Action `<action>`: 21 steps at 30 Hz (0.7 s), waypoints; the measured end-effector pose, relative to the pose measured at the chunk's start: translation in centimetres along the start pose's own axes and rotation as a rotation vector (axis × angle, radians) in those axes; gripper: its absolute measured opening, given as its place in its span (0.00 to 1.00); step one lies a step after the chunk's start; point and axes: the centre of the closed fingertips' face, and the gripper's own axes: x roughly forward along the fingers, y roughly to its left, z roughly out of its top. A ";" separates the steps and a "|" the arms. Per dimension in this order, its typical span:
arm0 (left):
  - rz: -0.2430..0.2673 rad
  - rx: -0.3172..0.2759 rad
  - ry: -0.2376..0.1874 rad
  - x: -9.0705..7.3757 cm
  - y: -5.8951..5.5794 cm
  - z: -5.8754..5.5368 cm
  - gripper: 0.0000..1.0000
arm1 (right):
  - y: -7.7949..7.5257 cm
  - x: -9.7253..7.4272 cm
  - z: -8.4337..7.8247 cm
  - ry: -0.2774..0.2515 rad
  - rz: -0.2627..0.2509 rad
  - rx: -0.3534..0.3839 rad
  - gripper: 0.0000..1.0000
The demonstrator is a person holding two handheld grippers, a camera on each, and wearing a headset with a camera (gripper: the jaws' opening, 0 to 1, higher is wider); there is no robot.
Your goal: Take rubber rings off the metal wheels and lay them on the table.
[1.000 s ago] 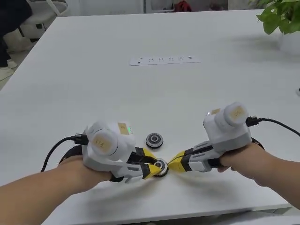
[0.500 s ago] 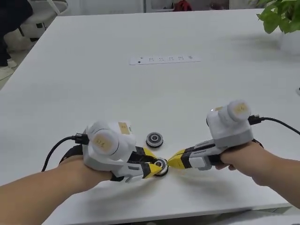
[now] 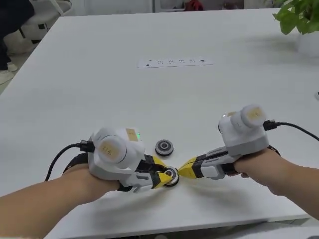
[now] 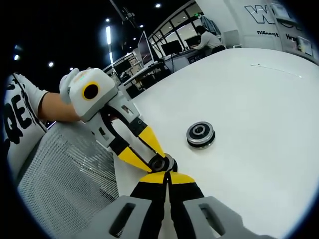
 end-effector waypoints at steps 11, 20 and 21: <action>0.006 -0.009 0.003 0.0 0.1 0.0 0.12 | 0.1 0.0 0.2 -0.008 0.003 0.010 0.00; 0.009 -0.013 0.004 0.1 0.1 0.0 0.12 | 0.2 0.1 0.4 -0.006 0.007 -0.025 0.00; 0.008 -0.013 0.005 0.1 0.1 0.0 0.12 | 0.2 0.1 0.4 -0.006 0.007 -0.031 0.00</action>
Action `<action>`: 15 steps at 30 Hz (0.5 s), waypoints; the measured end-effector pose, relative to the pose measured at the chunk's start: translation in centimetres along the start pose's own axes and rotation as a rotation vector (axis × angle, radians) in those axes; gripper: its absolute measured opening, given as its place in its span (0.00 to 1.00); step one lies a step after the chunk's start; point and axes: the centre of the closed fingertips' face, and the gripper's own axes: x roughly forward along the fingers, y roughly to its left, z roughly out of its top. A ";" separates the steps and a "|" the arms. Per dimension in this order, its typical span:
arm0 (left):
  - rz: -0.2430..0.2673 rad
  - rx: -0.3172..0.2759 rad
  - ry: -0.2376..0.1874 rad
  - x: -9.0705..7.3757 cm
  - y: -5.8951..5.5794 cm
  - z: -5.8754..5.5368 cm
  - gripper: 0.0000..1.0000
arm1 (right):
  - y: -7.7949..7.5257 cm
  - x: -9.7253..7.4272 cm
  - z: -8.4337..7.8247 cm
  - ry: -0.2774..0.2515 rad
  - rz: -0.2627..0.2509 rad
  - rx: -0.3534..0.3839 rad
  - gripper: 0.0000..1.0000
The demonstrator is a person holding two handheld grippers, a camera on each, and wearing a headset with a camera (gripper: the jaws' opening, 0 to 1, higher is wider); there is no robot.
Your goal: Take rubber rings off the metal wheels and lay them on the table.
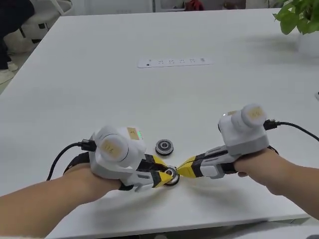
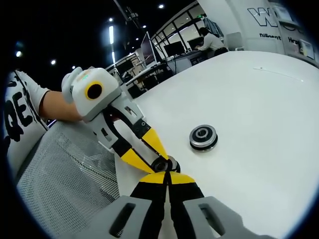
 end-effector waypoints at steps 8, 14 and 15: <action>0.000 0.000 0.000 0.0 0.0 0.0 0.12 | 0.1 0.1 0.1 0.005 -0.001 -0.021 0.00; 0.000 0.000 0.000 0.0 0.0 0.0 0.12 | 0.3 0.1 0.1 0.006 0.000 -0.031 0.00; 0.000 -0.001 0.000 0.0 0.0 0.0 0.12 | 0.3 0.0 0.2 0.006 0.000 -0.031 0.00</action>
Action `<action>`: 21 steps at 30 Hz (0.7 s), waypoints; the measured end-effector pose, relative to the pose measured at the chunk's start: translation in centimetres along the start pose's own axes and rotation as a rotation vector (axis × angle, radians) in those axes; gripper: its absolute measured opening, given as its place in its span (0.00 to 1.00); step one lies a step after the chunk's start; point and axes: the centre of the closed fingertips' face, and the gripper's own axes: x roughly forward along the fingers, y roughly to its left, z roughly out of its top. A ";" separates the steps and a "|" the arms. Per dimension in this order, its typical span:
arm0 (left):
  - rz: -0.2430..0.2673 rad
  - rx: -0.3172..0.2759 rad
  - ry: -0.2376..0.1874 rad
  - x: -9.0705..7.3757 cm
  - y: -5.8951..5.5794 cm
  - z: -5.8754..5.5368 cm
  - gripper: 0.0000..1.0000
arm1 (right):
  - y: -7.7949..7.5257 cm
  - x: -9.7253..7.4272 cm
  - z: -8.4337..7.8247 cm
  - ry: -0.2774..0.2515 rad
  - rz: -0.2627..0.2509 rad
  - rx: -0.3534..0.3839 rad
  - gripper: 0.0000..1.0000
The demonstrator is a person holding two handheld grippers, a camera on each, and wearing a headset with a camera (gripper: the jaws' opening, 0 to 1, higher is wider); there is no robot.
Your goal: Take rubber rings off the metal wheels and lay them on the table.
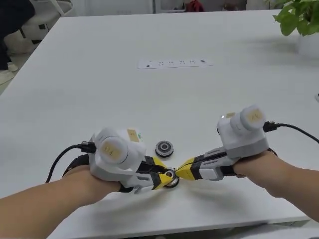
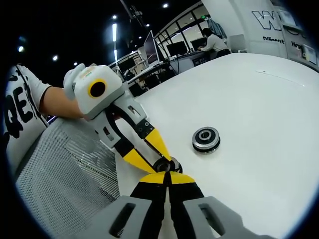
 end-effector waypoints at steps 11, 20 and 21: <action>0.001 -0.001 0.000 0.0 0.0 0.0 0.12 | 0.6 0.2 0.3 -0.008 0.020 -0.006 0.00; 0.004 0.000 0.000 0.0 0.0 0.1 0.12 | 1.1 0.2 0.7 -0.028 0.048 -0.008 0.00; 0.004 0.000 0.000 0.1 0.0 0.1 0.12 | 1.2 0.2 0.9 -0.039 0.055 -0.005 0.00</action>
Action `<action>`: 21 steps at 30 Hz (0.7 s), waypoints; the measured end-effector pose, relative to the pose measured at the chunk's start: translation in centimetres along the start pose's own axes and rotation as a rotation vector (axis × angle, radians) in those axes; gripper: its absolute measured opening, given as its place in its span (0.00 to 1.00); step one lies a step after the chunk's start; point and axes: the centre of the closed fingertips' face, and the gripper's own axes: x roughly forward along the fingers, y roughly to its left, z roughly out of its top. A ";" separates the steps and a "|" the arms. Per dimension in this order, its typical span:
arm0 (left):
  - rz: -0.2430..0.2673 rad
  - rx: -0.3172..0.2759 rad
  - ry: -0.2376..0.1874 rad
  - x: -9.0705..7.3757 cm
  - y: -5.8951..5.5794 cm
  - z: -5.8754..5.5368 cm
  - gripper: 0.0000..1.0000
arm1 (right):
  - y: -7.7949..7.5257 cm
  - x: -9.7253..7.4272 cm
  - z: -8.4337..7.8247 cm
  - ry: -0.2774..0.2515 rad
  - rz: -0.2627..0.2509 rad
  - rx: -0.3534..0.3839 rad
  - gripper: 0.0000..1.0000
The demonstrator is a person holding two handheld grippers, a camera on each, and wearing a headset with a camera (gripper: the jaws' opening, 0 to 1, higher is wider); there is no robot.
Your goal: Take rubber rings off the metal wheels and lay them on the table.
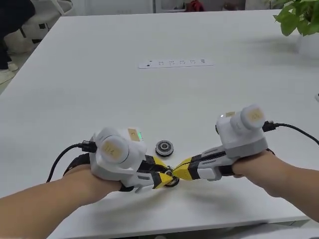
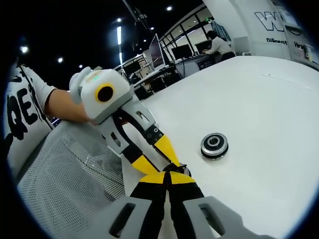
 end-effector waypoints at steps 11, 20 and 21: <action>0.005 0.001 -0.005 0.1 0.0 0.1 0.13 | -0.8 -0.3 -0.4 0.005 -0.025 -0.029 0.00; 0.005 0.051 0.003 0.0 0.0 0.1 0.15 | -1.0 -0.5 0.0 -0.009 -0.035 -0.037 0.00; 0.001 0.044 0.000 -0.1 0.1 0.3 0.16 | -1.0 -0.5 0.0 -0.011 -0.036 -0.037 0.00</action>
